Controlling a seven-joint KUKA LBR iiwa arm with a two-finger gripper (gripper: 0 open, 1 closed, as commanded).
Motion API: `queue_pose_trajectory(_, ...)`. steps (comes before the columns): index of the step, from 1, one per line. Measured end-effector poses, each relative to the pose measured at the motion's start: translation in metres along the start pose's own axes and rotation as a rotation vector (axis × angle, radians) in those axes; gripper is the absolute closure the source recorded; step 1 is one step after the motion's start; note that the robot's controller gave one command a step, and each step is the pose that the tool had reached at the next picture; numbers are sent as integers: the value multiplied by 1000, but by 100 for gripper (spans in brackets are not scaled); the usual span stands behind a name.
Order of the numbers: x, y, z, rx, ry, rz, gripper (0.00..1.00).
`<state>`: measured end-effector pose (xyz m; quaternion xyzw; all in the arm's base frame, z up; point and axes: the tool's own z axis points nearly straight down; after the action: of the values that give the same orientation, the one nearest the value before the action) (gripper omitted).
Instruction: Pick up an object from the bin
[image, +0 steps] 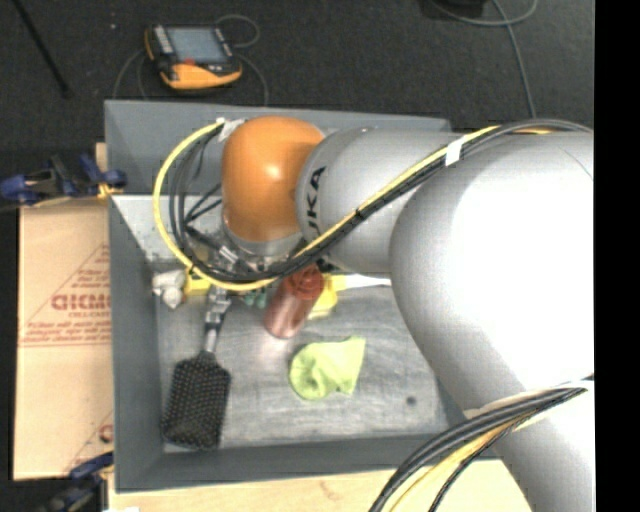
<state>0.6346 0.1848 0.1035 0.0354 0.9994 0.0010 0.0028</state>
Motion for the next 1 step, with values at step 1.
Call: queue_pose_trajectory(1, -2, 2, -37, 4, 10, 29, 100)
